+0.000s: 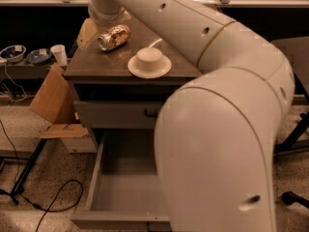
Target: Place orange can into bottom drawer
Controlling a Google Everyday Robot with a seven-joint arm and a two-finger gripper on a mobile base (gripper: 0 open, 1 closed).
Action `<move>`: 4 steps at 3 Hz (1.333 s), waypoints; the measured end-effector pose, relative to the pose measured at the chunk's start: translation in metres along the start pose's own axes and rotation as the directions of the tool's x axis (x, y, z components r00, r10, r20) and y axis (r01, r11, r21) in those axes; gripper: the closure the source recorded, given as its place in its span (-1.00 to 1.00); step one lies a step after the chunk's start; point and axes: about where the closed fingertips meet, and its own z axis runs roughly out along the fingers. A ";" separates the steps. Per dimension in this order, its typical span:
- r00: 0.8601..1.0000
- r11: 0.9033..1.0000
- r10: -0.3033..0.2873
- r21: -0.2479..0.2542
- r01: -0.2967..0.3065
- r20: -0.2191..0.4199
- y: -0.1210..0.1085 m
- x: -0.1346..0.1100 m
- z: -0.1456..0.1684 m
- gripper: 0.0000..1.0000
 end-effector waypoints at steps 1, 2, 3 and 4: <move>0.999 0.999 0.028 0.020 -0.027 -0.026 -0.001 -0.002 0.022 -1.00; 0.996 0.996 0.071 0.061 -0.068 -0.048 -0.011 0.000 0.034 -1.00; 0.994 0.992 0.093 0.088 -0.088 -0.056 -0.020 0.000 0.036 -1.00; 0.995 0.990 0.095 0.112 -0.089 -0.045 -0.026 -0.012 0.033 -1.00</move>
Offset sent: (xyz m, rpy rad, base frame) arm 0.0343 -0.0016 -0.0264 -0.0272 0.0160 -0.1523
